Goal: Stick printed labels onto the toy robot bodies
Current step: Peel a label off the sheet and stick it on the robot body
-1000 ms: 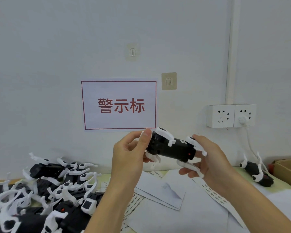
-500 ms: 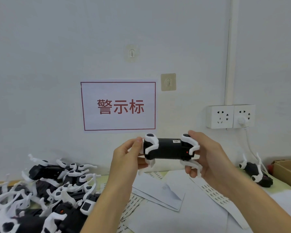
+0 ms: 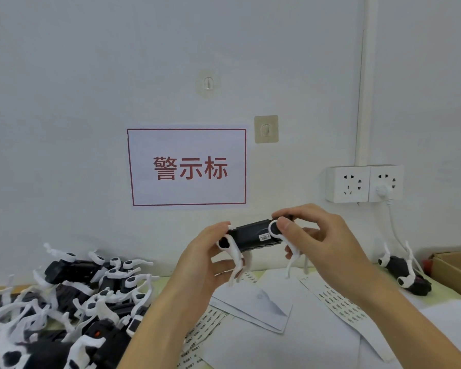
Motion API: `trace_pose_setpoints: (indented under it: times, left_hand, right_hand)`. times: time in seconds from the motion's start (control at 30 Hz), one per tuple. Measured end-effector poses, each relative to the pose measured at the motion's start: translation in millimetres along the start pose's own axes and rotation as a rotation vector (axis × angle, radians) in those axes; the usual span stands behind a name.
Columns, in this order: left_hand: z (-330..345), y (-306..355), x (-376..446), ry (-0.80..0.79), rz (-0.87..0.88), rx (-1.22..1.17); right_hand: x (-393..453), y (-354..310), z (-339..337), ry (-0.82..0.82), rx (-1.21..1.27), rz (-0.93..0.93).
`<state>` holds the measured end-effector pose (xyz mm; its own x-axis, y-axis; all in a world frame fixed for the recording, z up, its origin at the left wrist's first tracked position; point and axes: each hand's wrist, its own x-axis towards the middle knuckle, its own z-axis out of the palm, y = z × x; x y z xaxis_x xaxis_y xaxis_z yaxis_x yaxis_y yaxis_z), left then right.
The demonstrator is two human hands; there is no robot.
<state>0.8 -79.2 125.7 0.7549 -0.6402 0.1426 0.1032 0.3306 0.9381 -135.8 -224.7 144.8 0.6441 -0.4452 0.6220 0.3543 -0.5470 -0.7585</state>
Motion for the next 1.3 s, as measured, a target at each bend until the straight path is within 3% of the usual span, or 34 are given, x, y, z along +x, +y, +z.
trace_pose_setpoints:
  times: [0.3,0.5,0.67,0.8,0.97,1.17,1.3]
  left_hand:
    - [0,-3,-1,0.045,0.08,0.035]
    - [16,-1,-6,0.066,0.12,0.256]
    - [33,-10,-7,0.118,0.102,0.336]
    - [40,-15,-8,0.022,0.04,0.291]
    - [48,-17,-8,-0.117,-0.004,0.266]
    - [56,-57,-4,-0.044,0.099,0.558]
    - [77,-107,-14,-0.046,0.02,0.443]
  right_hand:
    - [2,2,0,-0.131,-0.128,0.032]
    - [5,15,-20,-0.323,-0.011,0.302]
    - [6,29,-35,-0.342,0.176,0.436]
    - [7,35,-52,-0.378,0.25,0.546]
    - [8,46,-88,-0.192,0.244,0.589]
    - [-9,70,-154,0.062,0.26,0.712]
    - [-33,91,-209,0.412,0.384,0.759]
